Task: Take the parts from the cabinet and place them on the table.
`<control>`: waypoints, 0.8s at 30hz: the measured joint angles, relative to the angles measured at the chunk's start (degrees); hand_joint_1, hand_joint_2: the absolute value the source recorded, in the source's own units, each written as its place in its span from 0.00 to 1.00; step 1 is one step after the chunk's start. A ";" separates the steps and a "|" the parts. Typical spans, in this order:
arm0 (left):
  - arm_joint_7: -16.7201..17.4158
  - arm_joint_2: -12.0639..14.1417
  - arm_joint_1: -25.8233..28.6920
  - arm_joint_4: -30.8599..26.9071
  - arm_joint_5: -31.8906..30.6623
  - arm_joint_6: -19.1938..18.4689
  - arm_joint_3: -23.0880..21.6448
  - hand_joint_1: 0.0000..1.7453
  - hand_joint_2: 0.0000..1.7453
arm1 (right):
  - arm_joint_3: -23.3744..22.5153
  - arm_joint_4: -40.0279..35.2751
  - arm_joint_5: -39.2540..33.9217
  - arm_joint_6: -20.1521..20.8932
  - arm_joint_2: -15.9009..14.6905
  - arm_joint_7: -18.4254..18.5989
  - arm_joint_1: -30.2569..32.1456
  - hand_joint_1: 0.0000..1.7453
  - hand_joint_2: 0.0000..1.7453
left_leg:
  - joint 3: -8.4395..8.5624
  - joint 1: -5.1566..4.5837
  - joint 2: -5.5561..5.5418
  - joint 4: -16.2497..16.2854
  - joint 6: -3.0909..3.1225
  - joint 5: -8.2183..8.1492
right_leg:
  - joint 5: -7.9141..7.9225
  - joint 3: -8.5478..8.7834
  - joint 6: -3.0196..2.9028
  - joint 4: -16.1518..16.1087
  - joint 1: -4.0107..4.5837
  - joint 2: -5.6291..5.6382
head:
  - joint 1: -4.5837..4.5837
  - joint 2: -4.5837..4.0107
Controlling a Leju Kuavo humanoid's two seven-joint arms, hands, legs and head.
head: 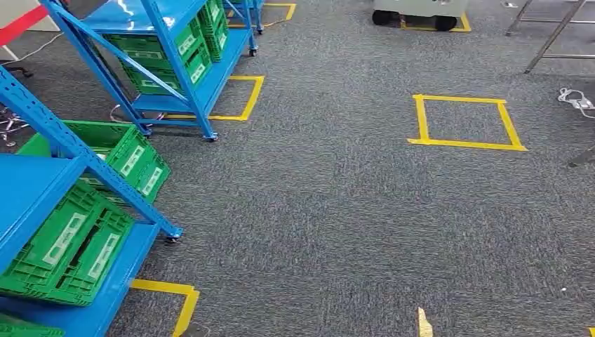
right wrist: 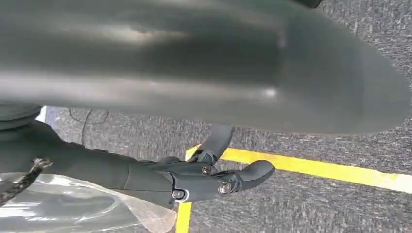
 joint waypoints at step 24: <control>0.20 0.28 0.01 -0.04 0.63 0.50 -0.94 0.00 0.00 | 2.95 0.55 1.90 -1.42 -0.26 0.09 0.15 0.00 0.00 | -9.09 2.25 0.01 16.95 -2.31 -7.22 | -1.99 0.33 1.02 1.41 -1.49 -0.74 | -0.24 0.00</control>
